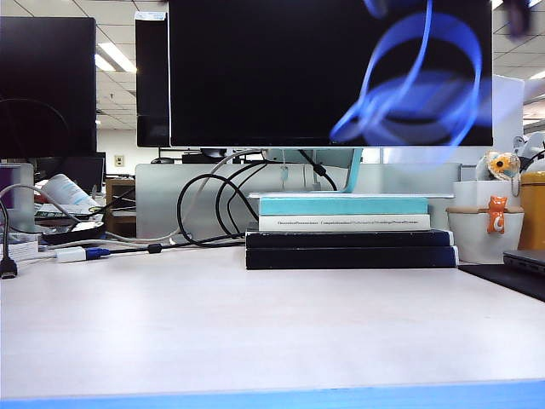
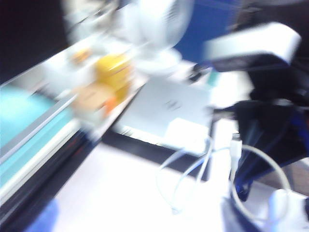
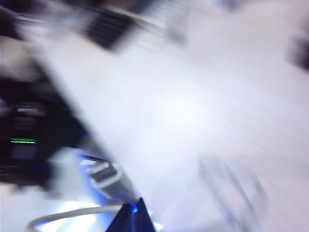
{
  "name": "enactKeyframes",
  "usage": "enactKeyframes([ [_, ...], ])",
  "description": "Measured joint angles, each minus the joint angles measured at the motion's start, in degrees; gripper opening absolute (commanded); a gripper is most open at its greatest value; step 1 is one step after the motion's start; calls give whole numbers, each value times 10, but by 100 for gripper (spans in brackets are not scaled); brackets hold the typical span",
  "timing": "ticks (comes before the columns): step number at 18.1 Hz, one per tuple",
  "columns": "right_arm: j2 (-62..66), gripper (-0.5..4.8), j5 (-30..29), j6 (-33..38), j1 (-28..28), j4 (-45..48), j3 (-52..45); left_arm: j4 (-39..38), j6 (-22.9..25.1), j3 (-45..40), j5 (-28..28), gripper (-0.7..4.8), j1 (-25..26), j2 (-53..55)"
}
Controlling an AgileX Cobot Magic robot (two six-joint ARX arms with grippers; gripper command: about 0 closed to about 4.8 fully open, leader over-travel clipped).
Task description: Unfold the white charging cable into a straight cable.
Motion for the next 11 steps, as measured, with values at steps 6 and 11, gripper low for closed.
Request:
enactKeyframes([
  [6, 3, -6, 167, -5, 0, -148, 2, -8, 1, 0, 46, 479, -2, 0],
  [11, 183, -6, 184, 71, 23, -189, 44, -5, -16, 0, 50, 479, -19, 0],
])
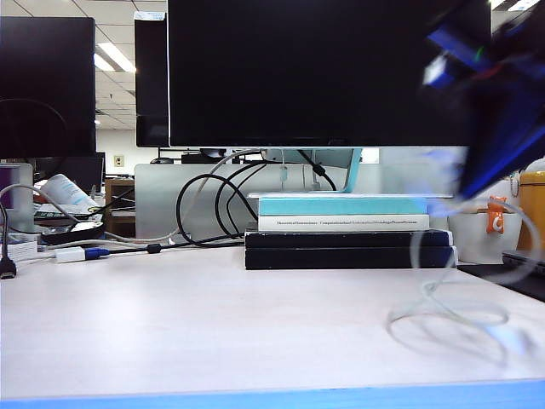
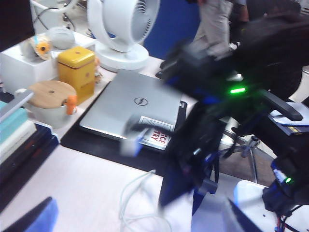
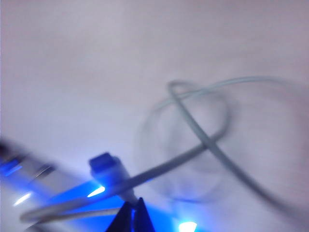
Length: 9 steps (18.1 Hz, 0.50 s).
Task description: Unfold the white charging cable into a straight cable.
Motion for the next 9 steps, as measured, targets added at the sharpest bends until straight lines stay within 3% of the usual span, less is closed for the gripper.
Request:
enactKeyframes([
  [2, 42, -6, -243, 7, 1, 56, 2, -5, 0, 0, -1, 479, -4, 0],
  [4, 38, -6, -319, 14, 2, 72, 28, -20, 2, 0, 0, 479, -4, -4],
  [5, 37, -6, -296, -9, 1, 29, 41, -23, 8, 0, -2, 479, -3, -5],
  [7, 37, -6, -45, -54, 30, -85, 71, -24, 11, 0, -11, 479, -4, -5],
  [8, 37, -6, 123, -63, 48, -133, 74, -26, 11, 0, -12, 479, -4, -5],
  [9, 37, -6, 215, -80, 46, -163, 76, -26, 11, 0, -13, 479, -4, -5],
])
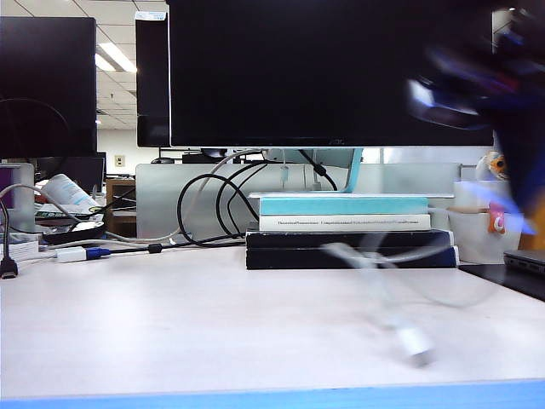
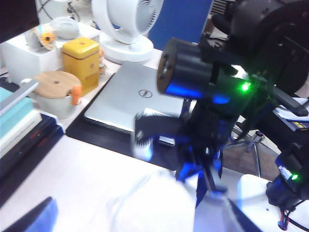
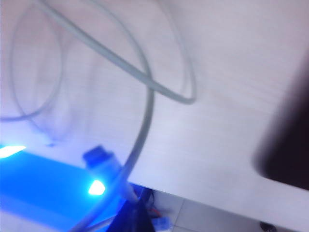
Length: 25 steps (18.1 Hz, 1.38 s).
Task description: Unfold the white charging cable into a straight cable.
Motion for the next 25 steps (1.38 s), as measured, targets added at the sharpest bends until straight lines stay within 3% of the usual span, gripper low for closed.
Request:
enactKeyframes([
  [1, 0, -6, -6, -5, -4, -2, 4, 0, 0, 0, -2, 479, 0, 0],
  [2, 0, -6, -76, -19, 0, 11, 8, 0, 0, 0, -2, 479, -1, 0],
  [5, -1, -6, -121, -29, -1, 30, 21, -2, 0, 0, -2, 479, -2, 0],
  [6, -9, -6, -238, -45, -6, 103, 22, -5, 0, 0, -3, 479, -4, -2],
  [8, -45, -6, -210, -47, -10, 150, 29, -11, 0, 0, -66, 479, -4, -14],
  [10, -73, -6, -154, -52, -8, 156, 33, -20, 8, 0, -141, 479, -4, -28],
  [11, -84, -6, -153, -57, -9, 147, 33, -21, 16, 0, -154, 479, -3, -33],
  [12, -94, -6, -205, -62, -10, 140, 33, -22, 21, 0, -148, 479, -4, -34],
  [15, -113, -6, -244, -62, -8, 135, 80, -48, 50, 0, -78, 479, -4, -28],
  [17, -123, -6, -236, -64, -8, 121, 114, -54, 51, 0, -51, 479, -4, -29],
  [18, -129, -6, -190, -65, -7, 116, 133, -46, 30, 0, 4, 479, -4, -29],
  [21, -126, -6, -189, -53, -6, 131, 142, 25, -19, 0, 22, 479, -76, -29],
  [23, -126, -6, -189, -43, -7, 147, 141, 66, -42, 0, -29, 479, -106, -29],
  [24, -126, -6, -191, -30, 3, 168, 142, 80, -39, 0, -115, 479, -136, -29],
  [25, -126, -6, -215, -24, 4, 175, 142, 83, -38, 0, -142, 479, -140, -26],
])
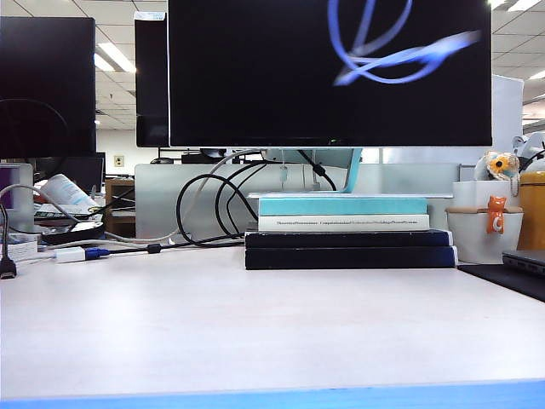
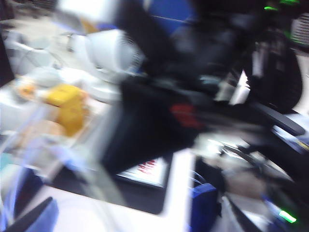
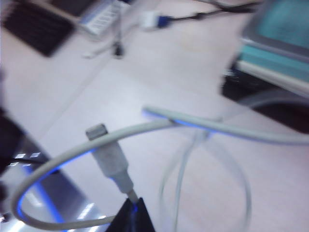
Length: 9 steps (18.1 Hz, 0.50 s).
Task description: Unfold the white charging cable into a straight cable.
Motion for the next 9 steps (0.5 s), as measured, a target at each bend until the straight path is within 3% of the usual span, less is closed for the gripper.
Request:
enactKeyframes([
  [2, 0, -6, -31, 10, 5, 15, 1, 10, -11, 0, -30, 479, 0, 23],
  [6, 1, -6, -37, 17, 23, 17, 1, 9, -12, 0, -69, 479, -6, 44],
  [8, 0, -6, -41, 16, 32, 16, 1, 8, -12, 0, -93, 367, -6, 45],
  [9, 0, -6, -40, 16, 30, 16, 1, 10, -12, 0, -115, 340, -6, 45],
])
